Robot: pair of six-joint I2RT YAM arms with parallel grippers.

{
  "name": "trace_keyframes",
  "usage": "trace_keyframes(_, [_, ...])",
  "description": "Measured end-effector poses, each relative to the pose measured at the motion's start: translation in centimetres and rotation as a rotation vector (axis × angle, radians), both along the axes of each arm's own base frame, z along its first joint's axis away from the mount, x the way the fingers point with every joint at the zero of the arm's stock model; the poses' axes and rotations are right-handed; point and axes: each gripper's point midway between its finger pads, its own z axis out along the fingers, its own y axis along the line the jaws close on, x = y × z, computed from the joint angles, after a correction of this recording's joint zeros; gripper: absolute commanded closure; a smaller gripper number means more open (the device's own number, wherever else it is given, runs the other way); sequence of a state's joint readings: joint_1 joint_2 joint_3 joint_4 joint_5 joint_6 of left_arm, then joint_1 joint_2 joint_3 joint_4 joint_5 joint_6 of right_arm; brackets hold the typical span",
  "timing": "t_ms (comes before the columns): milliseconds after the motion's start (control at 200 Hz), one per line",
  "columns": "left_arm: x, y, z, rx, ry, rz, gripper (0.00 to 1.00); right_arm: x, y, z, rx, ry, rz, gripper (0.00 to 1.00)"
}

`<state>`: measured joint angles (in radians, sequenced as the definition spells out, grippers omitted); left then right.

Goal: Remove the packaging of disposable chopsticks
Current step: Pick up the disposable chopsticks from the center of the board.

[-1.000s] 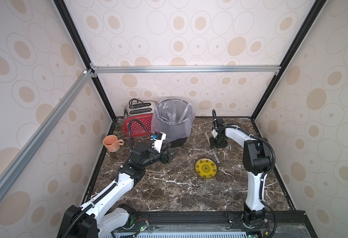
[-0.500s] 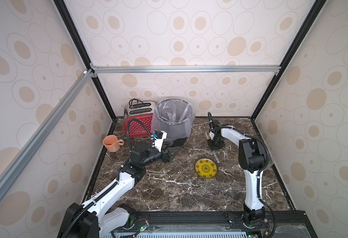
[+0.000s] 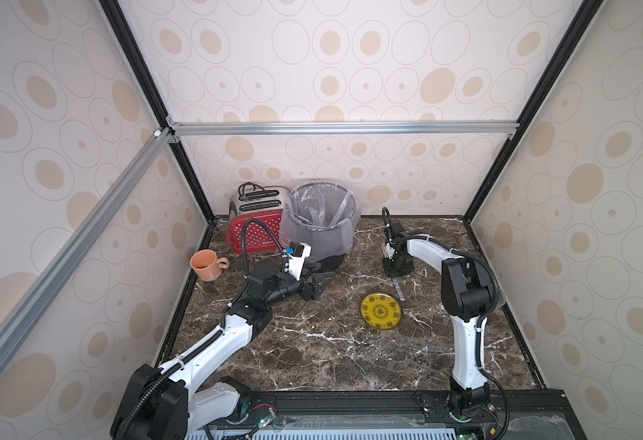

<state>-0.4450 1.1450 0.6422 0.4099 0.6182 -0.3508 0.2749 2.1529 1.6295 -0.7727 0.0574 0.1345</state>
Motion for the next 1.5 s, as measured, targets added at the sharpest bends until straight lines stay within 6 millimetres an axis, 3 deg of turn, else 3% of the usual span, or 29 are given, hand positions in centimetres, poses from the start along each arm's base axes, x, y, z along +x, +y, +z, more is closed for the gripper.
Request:
trace_keyframes(185, [0.3, 0.0, -0.3, 0.006, 0.008, 0.009, 0.3, -1.1, -0.2, 1.2, 0.057, -0.055, -0.023, 1.0])
trace_keyframes(451, [1.0, -0.1, -0.6, 0.012, 0.018, 0.022, 0.31, -0.1, 0.3, 6.6, 0.143, -0.236, -0.019, 1.0])
trace_keyframes(626, [3.0, -0.5, 0.3, -0.005, 0.044, 0.063, 0.39, -1.7, 1.3, 9.6, 0.24, -0.32, 0.021, 1.0])
trace_keyframes(776, [6.1, -0.7, 2.1, -0.01, 0.079, 0.145, 0.42, -4.1, 4.2, 14.9, 0.387, -0.458, 0.12, 1.0])
trace_keyframes(911, [8.7, -1.7, 5.7, -0.054, 0.084, 0.187, 0.44, -6.3, 8.8, 21.1, 0.481, -0.636, 0.263, 1.0])
trace_keyframes(1001, [9.7, -3.3, 7.8, -0.081, 0.074, 0.167, 0.4, -7.2, 11.1, 23.7, 0.513, -0.719, 0.328, 1.0])
trace_keyframes(1092, [10.1, -5.5, 9.2, -0.097, 0.07, 0.129, 0.39, -7.6, 12.4, 24.5, 0.511, -0.762, 0.356, 1.0])
trace_keyframes(1182, [10.1, -6.6, 9.3, -0.106, 0.083, 0.109, 0.38, -7.9, 13.2, 24.6, 0.51, -0.771, 0.371, 1.0])
trace_keyframes(1427, [11.3, -6.8, 9.0, -0.104, 0.131, 0.15, 0.39, -8.6, 14.7, 25.2, 0.508, -0.803, 0.398, 1.0])
trace_keyframes(1502, [11.6, -6.8, 9.3, -0.111, 0.132, 0.159, 0.45, -8.8, 15.2, 25.3, 0.507, -0.81, 0.407, 1.0])
